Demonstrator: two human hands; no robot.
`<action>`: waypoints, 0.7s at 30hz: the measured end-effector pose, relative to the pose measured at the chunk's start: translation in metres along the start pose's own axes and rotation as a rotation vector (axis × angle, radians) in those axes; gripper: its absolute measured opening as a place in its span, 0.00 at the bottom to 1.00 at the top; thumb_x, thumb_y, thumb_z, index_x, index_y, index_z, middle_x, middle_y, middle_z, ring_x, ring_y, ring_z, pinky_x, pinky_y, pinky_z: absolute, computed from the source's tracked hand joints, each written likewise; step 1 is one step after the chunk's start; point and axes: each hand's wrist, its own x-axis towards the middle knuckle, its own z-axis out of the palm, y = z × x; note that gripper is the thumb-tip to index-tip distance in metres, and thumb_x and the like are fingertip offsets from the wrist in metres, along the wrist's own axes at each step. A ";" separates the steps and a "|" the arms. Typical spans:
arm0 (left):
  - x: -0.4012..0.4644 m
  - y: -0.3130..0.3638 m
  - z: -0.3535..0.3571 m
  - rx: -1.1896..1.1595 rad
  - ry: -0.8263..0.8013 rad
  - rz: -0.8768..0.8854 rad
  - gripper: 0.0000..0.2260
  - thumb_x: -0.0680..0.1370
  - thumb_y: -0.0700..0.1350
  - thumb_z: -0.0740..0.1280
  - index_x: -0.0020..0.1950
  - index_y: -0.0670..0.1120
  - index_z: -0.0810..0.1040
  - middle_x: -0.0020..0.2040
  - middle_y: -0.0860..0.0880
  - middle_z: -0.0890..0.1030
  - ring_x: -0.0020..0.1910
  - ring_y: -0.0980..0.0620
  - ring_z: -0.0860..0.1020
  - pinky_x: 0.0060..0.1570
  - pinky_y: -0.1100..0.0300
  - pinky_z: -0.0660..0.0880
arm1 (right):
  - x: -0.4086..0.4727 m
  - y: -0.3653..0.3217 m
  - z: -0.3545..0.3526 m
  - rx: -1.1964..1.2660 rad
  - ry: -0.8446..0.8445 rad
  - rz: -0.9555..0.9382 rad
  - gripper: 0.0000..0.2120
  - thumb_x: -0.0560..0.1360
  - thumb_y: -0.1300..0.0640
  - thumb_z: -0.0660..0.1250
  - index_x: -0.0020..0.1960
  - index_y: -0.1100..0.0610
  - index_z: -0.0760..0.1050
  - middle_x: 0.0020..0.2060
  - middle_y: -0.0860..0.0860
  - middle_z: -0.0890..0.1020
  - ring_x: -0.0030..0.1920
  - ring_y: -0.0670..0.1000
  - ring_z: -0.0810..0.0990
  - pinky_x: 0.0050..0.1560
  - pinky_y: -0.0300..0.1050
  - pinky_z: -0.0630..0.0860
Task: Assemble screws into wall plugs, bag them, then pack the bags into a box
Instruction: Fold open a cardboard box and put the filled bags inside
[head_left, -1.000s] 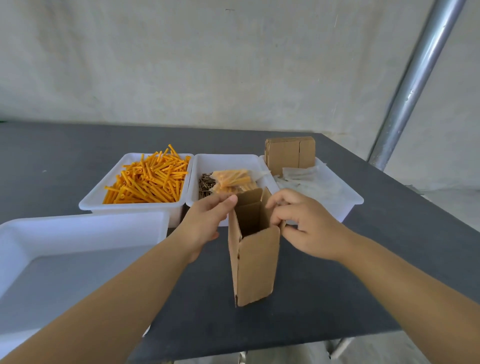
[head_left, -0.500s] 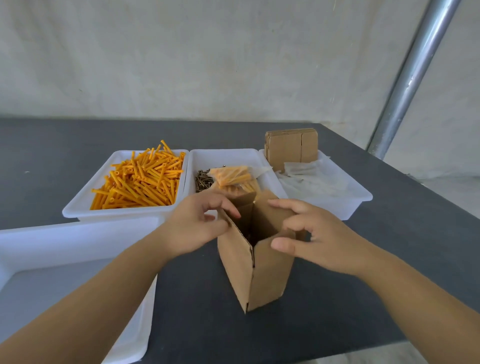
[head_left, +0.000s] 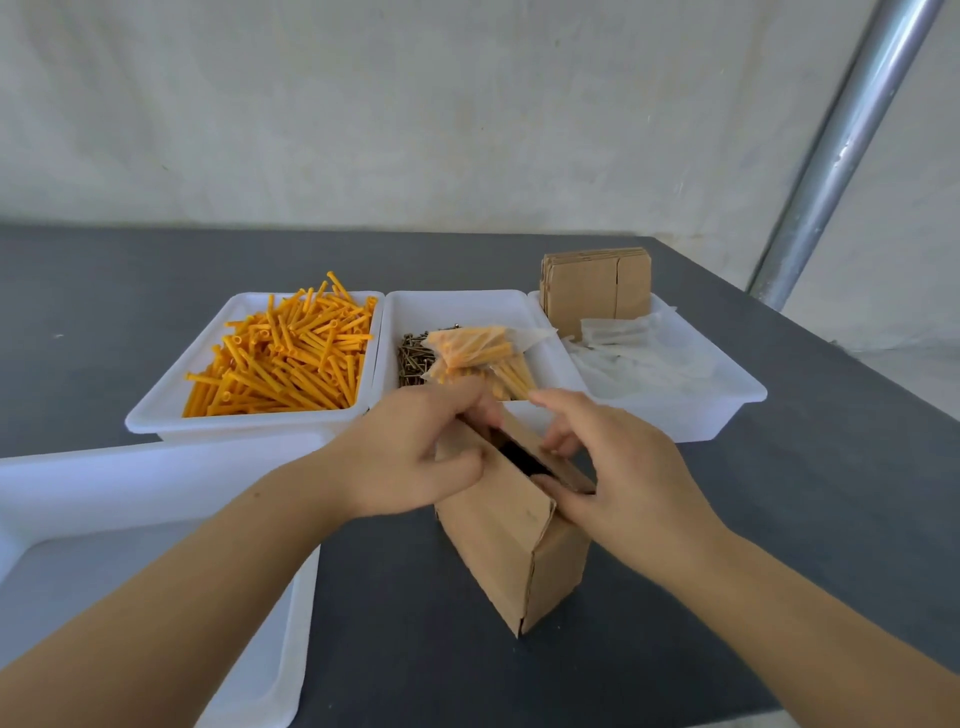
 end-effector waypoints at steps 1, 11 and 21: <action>0.002 -0.001 0.003 -0.022 0.006 -0.016 0.18 0.72 0.43 0.65 0.61 0.52 0.74 0.48 0.58 0.78 0.50 0.56 0.77 0.47 0.58 0.75 | -0.002 0.000 0.001 0.005 0.013 -0.024 0.29 0.73 0.49 0.73 0.70 0.42 0.67 0.52 0.39 0.79 0.52 0.39 0.76 0.52 0.39 0.75; 0.000 -0.009 0.021 0.281 -0.093 0.047 0.18 0.83 0.50 0.60 0.73 0.57 0.71 0.80 0.48 0.54 0.79 0.49 0.52 0.76 0.48 0.55 | -0.024 0.014 -0.004 0.090 -0.035 -0.153 0.25 0.79 0.42 0.58 0.72 0.51 0.70 0.62 0.40 0.78 0.62 0.42 0.74 0.58 0.46 0.75; -0.013 0.005 0.026 0.452 -0.357 -0.111 0.34 0.77 0.67 0.45 0.80 0.58 0.41 0.80 0.55 0.38 0.78 0.55 0.41 0.77 0.51 0.48 | -0.041 -0.015 0.018 -0.286 -0.089 0.066 0.40 0.72 0.25 0.48 0.77 0.44 0.61 0.77 0.49 0.63 0.69 0.51 0.70 0.59 0.50 0.77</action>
